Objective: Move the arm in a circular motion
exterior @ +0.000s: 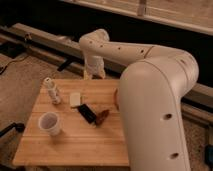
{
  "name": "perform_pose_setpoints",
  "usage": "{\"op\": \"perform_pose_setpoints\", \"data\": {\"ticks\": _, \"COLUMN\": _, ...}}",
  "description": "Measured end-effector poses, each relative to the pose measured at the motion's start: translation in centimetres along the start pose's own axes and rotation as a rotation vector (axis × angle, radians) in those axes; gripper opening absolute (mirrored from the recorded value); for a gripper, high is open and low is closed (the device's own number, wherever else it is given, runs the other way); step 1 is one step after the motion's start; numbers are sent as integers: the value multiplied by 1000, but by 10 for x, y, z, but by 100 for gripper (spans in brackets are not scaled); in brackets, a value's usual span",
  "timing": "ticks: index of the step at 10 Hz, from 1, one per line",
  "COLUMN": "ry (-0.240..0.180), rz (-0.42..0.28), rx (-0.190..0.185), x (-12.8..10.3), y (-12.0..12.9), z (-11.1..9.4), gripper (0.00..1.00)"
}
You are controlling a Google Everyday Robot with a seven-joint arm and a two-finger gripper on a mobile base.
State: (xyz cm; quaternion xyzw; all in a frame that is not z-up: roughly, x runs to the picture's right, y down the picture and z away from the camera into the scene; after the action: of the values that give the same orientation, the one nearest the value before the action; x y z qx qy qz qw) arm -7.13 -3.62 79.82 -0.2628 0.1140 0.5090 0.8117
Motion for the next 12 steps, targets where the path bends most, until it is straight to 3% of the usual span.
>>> {"op": "perform_pose_setpoints", "data": {"ticks": 4, "ry": -26, "rz": -174, "rx": -11, "x": 50, "y": 80, "z": -15, "gripper": 67}}
{"op": "perform_pose_setpoints", "data": {"ticks": 6, "ry": -46, "rz": -218, "rx": -17, "x": 82, "y": 91, "z": -26, "gripper": 67}}
{"op": "perform_pose_setpoints", "data": {"ticks": 9, "ry": -36, "rz": -198, "rx": -41, "x": 136, "y": 61, "z": -32, "gripper": 67}}
{"op": "perform_pose_setpoints", "data": {"ticks": 12, "ry": 6, "rz": -67, "rx": -72, "x": 170, "y": 17, "z": -24, "gripper": 67}}
